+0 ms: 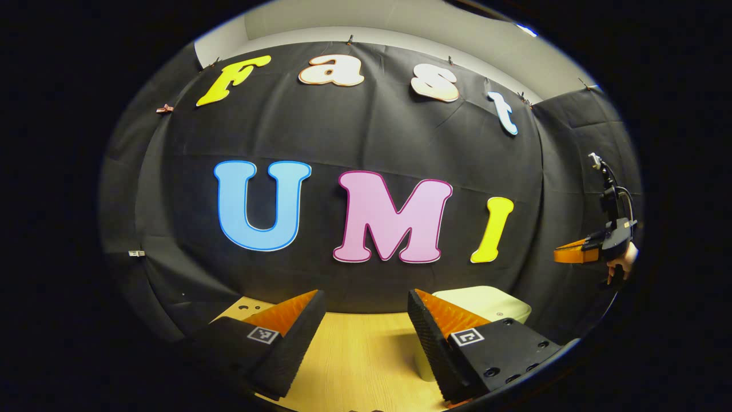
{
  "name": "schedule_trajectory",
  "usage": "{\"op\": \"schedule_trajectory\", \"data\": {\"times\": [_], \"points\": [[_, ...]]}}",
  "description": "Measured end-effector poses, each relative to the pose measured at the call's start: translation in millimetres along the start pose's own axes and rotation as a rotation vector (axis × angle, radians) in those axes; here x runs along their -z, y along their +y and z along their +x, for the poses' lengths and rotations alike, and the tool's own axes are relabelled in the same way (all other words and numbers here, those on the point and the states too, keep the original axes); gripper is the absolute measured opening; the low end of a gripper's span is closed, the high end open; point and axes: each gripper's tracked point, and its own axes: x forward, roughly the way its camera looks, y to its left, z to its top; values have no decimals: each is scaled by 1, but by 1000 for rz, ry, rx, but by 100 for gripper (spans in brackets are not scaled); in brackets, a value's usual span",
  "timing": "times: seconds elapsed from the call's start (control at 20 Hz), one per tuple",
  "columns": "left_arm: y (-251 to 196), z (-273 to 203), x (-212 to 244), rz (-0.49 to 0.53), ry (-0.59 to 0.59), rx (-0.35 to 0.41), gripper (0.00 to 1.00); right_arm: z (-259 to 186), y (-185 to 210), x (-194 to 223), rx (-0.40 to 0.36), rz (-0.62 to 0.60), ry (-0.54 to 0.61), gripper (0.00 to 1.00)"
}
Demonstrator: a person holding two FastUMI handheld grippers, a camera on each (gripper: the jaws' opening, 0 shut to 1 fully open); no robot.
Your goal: Press the lid of the desktop garbage bin to open it, pick up the crumpled paper on the desktop and throw it into the bin, then pick up the pop can on the desktop and drop it into the bin, and finally close the garbage bin lid.
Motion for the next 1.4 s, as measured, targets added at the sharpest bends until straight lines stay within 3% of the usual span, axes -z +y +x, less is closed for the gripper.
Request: {"op": "schedule_trajectory", "data": {"times": [0.15, 0.45, 0.55, 0.8, 1.05, 1.4], "points": [[13, -2, 4, -10, 9, -18, 93, 18, 29, 16, -131, 77, 135, 5], [27, -5, 9, -11, 14, -44, 93, 46, 68, 36, -272, 104, 320, 2], [29, -8, 13, -11, 21, -50, 93, 53, 79, 43, -318, 112, 386, 6], [32, -16, 16, -3, 26, -66, 93, 60, 106, 67, -410, 71, 524, 5], [36, -23, 20, -8, 37, -83, 93, 62, 124, 78, -463, 27, 589, 5], [45, -29, 20, -5, 40, -112, 93, 65, 127, 90, -471, -25, 648, 6]]}}
